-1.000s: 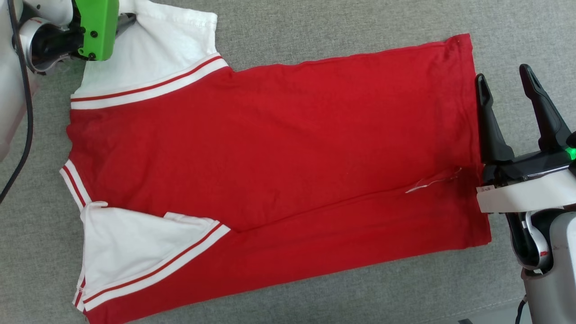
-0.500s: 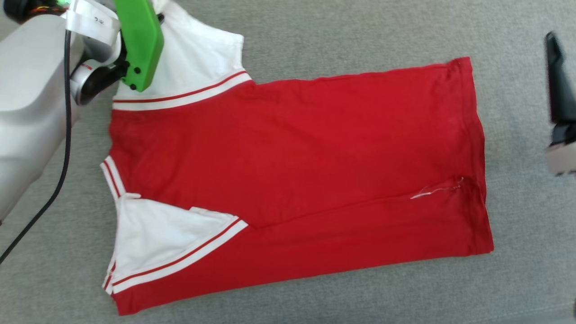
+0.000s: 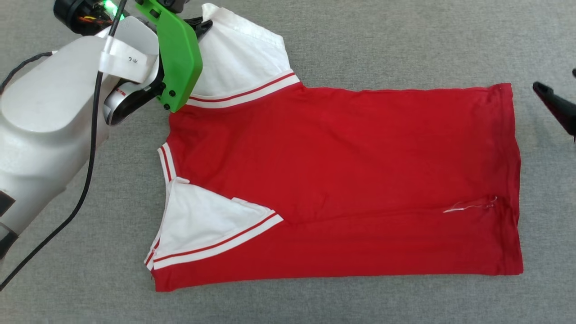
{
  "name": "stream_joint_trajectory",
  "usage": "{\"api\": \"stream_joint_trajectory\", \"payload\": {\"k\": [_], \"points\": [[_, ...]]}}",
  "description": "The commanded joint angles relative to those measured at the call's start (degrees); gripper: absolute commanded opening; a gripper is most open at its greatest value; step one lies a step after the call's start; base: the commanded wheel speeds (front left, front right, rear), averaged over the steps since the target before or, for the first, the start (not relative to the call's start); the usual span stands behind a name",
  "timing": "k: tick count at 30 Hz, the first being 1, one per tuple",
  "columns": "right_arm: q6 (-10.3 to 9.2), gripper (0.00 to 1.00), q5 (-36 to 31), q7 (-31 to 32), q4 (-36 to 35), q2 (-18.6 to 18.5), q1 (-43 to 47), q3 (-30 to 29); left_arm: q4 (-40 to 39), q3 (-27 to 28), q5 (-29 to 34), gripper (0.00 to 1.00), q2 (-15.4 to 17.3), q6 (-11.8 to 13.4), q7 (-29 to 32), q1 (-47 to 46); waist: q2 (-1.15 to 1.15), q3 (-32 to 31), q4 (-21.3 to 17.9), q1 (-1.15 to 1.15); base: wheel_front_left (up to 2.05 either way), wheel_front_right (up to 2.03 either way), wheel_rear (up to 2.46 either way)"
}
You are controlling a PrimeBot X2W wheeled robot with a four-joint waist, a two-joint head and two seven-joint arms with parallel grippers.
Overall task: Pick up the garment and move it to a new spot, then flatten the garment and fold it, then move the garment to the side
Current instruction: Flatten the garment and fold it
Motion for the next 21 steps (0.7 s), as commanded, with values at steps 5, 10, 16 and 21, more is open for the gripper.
{"api": "stream_joint_trajectory", "payload": {"k": [5, 10, 16, 21], "points": [[-0.04, 1.0, 2.8, 8.2, 3.7, -1.4, -4.1, 3.5, -2.0, 0.0, 1.1, 0.0, -0.2, 0.4, -0.9, 0.6, 0.0, 1.4, 2.0, 0.0, 0.0, 0.0, 0.0], [-0.04, 1.0, 2.6, 9.3, 8.8, 0.0, -7.5, 6.4, -3.5, 0.2, 1.6, 0.0, -0.5, 0.9, -1.3, -0.4, 0.0, 3.3, 3.5, 0.0, 0.0, 0.0, 0.0], [-0.04, 1.0, 2.1, 7.7, 15.1, 1.4, -8.1, 10.7, -4.4, 0.4, 1.9, 0.0, -0.8, 1.3, -1.9, -1.1, 0.0, 5.0, 4.6, 0.0, 0.0, 0.0, 0.0], [-0.04, 1.0, 3.7, 6.3, 19.6, 2.1, -6.9, 13.0, -4.4, 0.5, 1.9, 0.0, -0.9, 1.4, -2.4, -1.0, 0.0, 5.4, 4.8, 0.0, 0.0, 0.0, 0.0]]}}
